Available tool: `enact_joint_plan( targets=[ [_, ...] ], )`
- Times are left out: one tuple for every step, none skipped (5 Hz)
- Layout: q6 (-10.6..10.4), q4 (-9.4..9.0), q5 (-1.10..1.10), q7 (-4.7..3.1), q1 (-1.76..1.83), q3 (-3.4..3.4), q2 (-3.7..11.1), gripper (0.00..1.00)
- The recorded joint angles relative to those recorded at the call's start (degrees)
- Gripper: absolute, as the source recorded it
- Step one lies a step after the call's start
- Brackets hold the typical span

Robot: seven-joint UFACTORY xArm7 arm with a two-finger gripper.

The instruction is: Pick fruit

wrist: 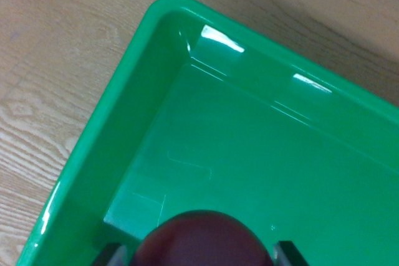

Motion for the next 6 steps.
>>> enact_joint_plan(
  targets=[
    [2.06,1.28,0.21,-0.19,-0.08,0.08,-0.79,1.0],
    [2.06,1.28,0.21,-0.19,-0.08,0.08,-0.79,1.0],
    [3.96,2.46,0.4,-0.37,-0.15,0.15,-1.52,1.0],
    [3.96,2.46,0.4,-0.37,-0.15,0.15,-1.52,1.0],
    [5.62,3.5,0.57,-0.52,-0.21,0.21,-2.16,1.0],
    [5.62,3.5,0.57,-0.52,-0.21,0.21,-2.16,1.0]
  ],
)
